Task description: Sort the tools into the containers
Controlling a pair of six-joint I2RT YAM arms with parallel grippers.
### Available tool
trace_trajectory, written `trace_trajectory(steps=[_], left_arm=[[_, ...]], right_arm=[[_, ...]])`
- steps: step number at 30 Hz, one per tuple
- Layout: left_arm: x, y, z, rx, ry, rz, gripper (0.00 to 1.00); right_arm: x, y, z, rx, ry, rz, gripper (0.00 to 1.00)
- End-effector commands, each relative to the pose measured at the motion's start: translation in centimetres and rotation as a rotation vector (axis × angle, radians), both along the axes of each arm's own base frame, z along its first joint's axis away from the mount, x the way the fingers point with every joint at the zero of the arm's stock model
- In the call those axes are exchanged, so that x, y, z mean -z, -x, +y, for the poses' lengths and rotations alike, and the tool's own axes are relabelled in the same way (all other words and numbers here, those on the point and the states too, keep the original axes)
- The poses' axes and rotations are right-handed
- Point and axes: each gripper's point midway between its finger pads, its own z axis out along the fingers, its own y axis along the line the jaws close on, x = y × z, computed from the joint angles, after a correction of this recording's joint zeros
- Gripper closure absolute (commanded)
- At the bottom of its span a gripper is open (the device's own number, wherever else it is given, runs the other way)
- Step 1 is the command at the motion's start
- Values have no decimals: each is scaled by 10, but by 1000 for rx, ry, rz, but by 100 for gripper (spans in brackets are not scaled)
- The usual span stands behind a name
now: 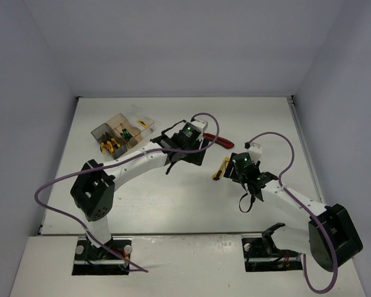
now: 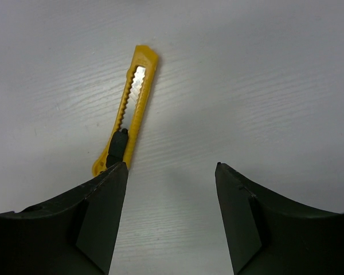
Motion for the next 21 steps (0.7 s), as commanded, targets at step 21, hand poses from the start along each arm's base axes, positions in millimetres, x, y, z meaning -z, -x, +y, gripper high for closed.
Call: trace_trajectory(steps=[21], left_arm=[[57,-13,-131,104,9,10,38]], right_arm=[[-88,27,-47,176,-207,-332,40]])
